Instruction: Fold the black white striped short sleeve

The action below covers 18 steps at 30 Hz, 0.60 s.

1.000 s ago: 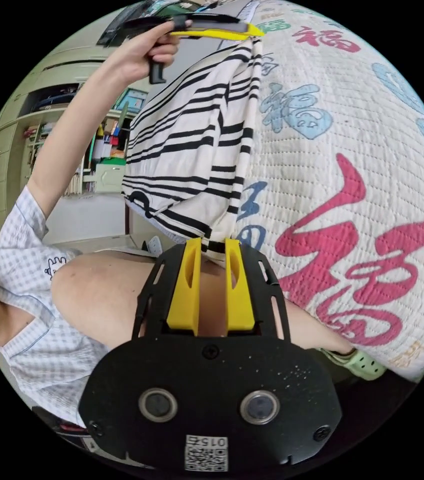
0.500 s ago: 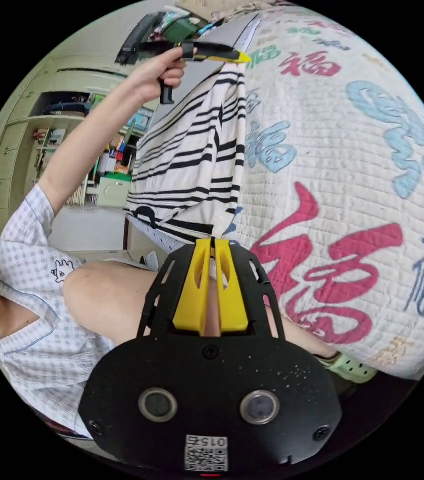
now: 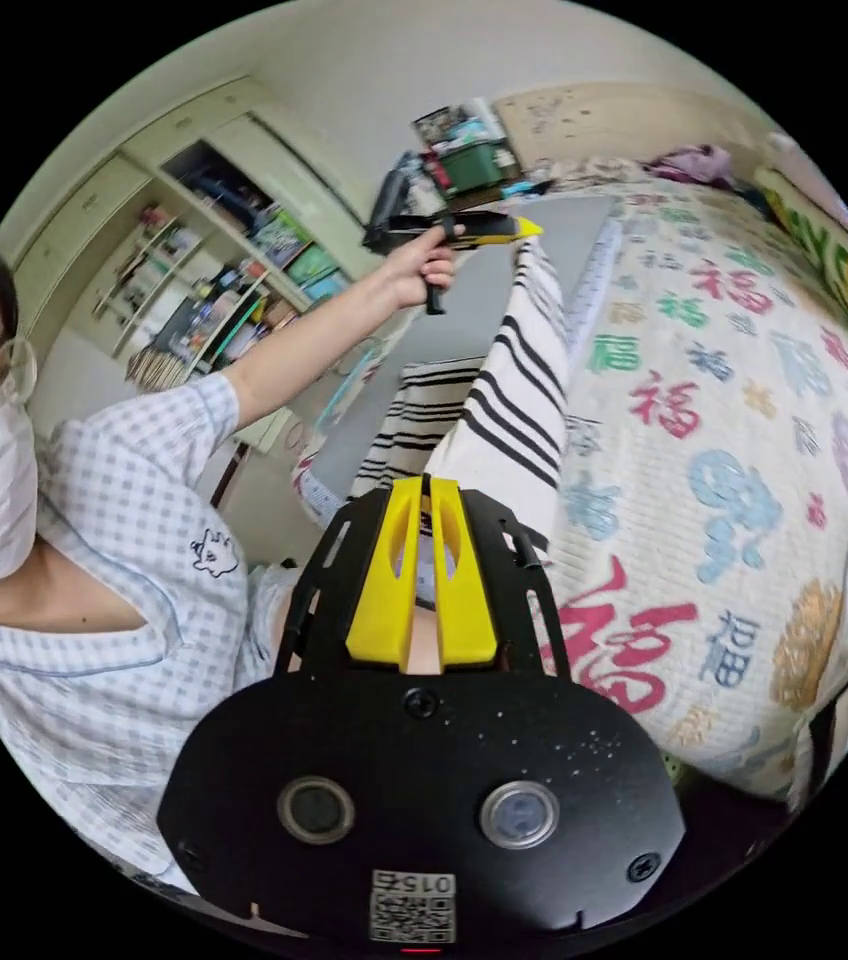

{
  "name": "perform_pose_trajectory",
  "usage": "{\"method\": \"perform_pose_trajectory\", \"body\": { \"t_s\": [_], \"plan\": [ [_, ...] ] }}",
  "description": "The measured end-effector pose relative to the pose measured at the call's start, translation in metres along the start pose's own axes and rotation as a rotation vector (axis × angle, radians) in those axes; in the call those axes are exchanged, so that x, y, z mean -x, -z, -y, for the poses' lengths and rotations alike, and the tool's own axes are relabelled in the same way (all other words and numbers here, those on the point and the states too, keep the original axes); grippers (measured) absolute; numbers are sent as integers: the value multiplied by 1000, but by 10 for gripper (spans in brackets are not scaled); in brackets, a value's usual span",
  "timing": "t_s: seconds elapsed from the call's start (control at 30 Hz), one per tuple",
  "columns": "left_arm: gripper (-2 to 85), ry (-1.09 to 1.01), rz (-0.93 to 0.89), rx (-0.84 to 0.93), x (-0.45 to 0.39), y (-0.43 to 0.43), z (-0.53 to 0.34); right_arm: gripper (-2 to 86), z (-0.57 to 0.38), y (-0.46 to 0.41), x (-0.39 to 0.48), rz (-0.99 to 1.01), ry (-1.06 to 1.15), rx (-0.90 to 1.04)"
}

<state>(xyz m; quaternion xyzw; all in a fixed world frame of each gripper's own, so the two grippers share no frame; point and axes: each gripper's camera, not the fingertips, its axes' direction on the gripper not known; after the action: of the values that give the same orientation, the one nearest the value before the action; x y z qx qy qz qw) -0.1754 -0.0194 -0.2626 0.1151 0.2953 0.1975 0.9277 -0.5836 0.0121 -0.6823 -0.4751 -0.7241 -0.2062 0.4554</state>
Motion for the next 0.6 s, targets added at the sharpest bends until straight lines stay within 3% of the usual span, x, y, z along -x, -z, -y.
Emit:
{"method": "perform_pose_trajectory", "body": {
  "t_s": [0.1, 0.27, 0.4, 0.6],
  "plan": [
    [4, 61, -16, -53, 44, 67, -53, 5, 57, -80, 61, 45, 152, 155],
    [1, 216, 199, 20, 141, 135, -161, 5, 124, -194, 97, 170, 162, 351],
    [-1, 360, 183, -7, 198, 149, -219, 4, 160, -267, 102, 117, 158, 523],
    [14, 497, 100, -189, 235, 177, -260, 4, 185, -312, 103, 103, 150, 591]
  ]
}}
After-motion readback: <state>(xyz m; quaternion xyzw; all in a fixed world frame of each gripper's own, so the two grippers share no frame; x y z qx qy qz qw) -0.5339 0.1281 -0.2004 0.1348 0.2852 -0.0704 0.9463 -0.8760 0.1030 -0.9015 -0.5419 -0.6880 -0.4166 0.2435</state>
